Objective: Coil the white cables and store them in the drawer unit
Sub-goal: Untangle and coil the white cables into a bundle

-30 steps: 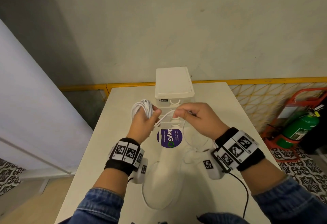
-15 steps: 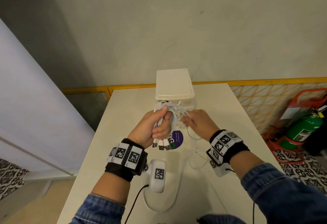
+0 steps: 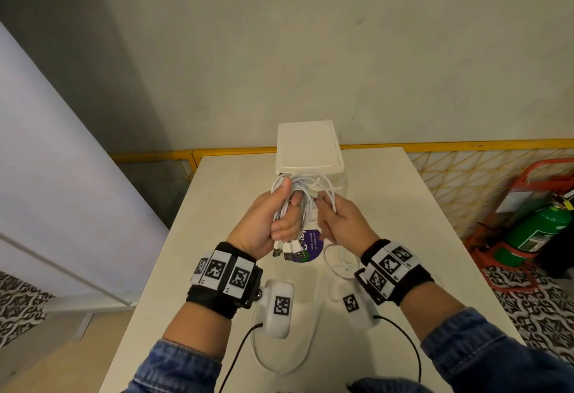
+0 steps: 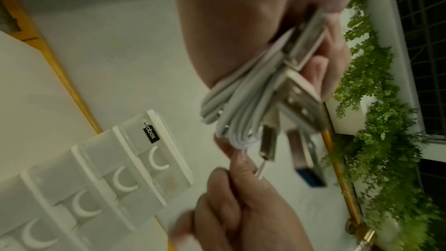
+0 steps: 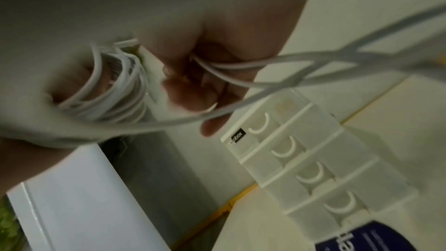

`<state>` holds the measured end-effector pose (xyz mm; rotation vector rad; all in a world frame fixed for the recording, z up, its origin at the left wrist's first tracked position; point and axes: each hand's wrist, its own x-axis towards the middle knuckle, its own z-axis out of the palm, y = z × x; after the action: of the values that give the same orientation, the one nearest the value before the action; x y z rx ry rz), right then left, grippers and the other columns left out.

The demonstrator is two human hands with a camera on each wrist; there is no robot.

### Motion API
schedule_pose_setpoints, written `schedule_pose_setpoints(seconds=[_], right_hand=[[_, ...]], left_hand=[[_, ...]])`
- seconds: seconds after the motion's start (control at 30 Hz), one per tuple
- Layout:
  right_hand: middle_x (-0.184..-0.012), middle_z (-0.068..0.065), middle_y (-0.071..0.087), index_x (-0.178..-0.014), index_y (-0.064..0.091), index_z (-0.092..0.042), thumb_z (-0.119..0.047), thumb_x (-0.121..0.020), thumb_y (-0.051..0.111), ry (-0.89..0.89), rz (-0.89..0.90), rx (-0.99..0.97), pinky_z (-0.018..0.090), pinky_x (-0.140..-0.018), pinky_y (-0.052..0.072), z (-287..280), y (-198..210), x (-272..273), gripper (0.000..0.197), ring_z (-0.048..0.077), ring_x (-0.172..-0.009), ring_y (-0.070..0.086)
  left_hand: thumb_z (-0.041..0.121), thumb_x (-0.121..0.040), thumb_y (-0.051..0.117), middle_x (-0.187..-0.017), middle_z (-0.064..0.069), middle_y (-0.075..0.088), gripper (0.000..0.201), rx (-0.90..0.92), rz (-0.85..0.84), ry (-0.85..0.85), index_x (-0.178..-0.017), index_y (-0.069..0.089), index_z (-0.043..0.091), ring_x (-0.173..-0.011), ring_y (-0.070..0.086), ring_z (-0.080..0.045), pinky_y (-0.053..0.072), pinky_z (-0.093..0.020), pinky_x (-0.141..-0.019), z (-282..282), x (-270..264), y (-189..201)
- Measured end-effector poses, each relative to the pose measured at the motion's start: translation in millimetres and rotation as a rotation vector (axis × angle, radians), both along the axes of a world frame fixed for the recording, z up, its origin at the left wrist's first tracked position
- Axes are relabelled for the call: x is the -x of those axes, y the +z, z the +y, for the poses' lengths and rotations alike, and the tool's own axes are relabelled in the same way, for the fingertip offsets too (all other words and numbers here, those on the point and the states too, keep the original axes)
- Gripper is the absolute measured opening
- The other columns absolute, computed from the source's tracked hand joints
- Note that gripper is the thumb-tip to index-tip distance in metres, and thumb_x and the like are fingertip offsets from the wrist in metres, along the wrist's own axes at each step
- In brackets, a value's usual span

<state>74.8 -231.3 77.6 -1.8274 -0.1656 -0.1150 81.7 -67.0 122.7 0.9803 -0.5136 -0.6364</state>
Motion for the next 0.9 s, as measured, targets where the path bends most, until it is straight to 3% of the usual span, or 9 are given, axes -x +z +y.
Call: schedule_pose_setpoints(seconds=[0.07,0.13,0.27,0.4,0.57,0.67,0.77,0.83,0.9], right_hand=[[-0.045,-0.01,0.045,-0.063,0.053,-0.035,-0.023,-0.096,0.045,-0.007,-0.004,0.06,0.027,-0.054,0.036,0.0,-8.3,2.8,0.036,0.002,-0.041,0.039],[-0.054,-0.011,0.049,-0.078,0.059,-0.024,-0.03,-0.094,0.048,-0.009,-0.056,0.061,0.024,-0.059,0.037,0.7,-16.5,5.3,0.021,0.002,-0.051,0.042],[-0.052,-0.016,0.049,-0.091,0.059,-0.014,-0.04,-0.089,0.048,-0.047,-0.074,-0.024,0.018,-0.055,0.037,0.2,-29.7,11.2,0.029,0.002,-0.051,0.041],[-0.045,-0.018,0.048,-0.082,0.059,-0.003,-0.015,-0.094,0.048,-0.086,0.056,-0.032,0.018,-0.053,0.031,-11.2,-43.0,15.6,0.021,-0.001,-0.044,0.041],[-0.077,-0.01,0.059,-0.097,0.057,-0.012,-0.027,-0.098,0.039,0.101,0.051,0.288,0.026,-0.068,0.039,2.5,-50.5,17.8,0.023,0.006,-0.068,0.052],[-0.091,-0.005,0.06,-0.108,0.054,-0.015,-0.031,-0.099,0.035,0.321,0.051,0.572,0.025,-0.074,0.038,20.7,-54.0,23.5,0.027,0.01,-0.08,0.053],[-0.096,0.007,0.068,-0.104,0.054,-0.022,-0.037,-0.094,0.042,0.433,0.007,0.584,0.037,-0.079,0.05,30.3,-55.7,30.8,0.022,0.021,-0.085,0.062],[-0.098,0.003,0.07,-0.103,0.058,-0.027,-0.037,-0.091,0.049,0.43,-0.011,0.565,0.03,-0.081,0.05,28.5,-49.2,31.6,0.018,0.018,-0.088,0.063],[-0.096,-0.002,0.072,-0.1,0.063,-0.031,-0.035,-0.09,0.052,0.417,-0.061,0.537,0.022,-0.079,0.049,24.4,-38.5,31.0,0.016,0.013,-0.087,0.064]], left_hand=[[0.056,-0.084,0.053,-0.036,0.012,0.036,0.046,0.013,-0.006,-0.029,-0.074,0.046,0.011,-0.027,0.03,-0.002,0.032,-0.015,-0.036,0.6,0.2,1.8],[0.055,-0.086,0.049,-0.036,0.012,0.038,0.046,0.059,-0.003,-0.053,-0.075,0.047,0.011,-0.027,0.032,-0.001,0.033,-0.015,-0.036,1.2,0.3,0.9],[0.054,-0.089,0.04,-0.038,0.011,0.036,0.045,0.191,-0.009,-0.003,-0.074,0.05,0.012,-0.03,0.034,-0.001,0.033,-0.015,-0.035,5.1,-2.9,4.5],[0.058,-0.086,0.027,-0.038,0.01,0.041,0.049,0.387,0.043,0.204,-0.075,0.05,0.016,-0.031,0.037,-0.001,0.03,-0.015,-0.037,15.1,-11.4,20.8],[0.057,-0.092,0.022,-0.042,0.01,0.036,0.049,0.472,0.133,0.518,-0.077,0.048,0.018,-0.037,0.033,-0.003,0.031,-0.015,-0.042,15.8,-16.4,24.6],[0.043,-0.096,0.032,-0.054,0.008,0.038,0.034,0.349,0.054,0.679,-0.077,0.045,0.018,-0.048,0.035,-0.007,0.037,-0.019,-0.052,12.3,-18.2,22.2],[0.025,-0.097,0.043,-0.061,0.004,0.046,0.018,0.061,-0.131,0.814,-0.081,0.045,0.018,-0.055,0.044,-0.012,0.042,-0.024,-0.056,11.1,-17.8,12.7],[0.019,-0.096,0.048,-0.066,0.001,0.052,0.005,-0.192,-0.282,0.893,-0.092,0.045,0.018,-0.06,0.05,-0.014,0.047,-0.029,-0.062,11.7,-16.0,2.8],[0.019,-0.093,0.053,-0.07,-0.002,0.054,0.013,-0.39,-0.41,0.895,-0.102,0.044,0.017,-0.061,0.054,-0.012,0.049,-0.027,-0.065,14.7,-16.2,-10.4]])
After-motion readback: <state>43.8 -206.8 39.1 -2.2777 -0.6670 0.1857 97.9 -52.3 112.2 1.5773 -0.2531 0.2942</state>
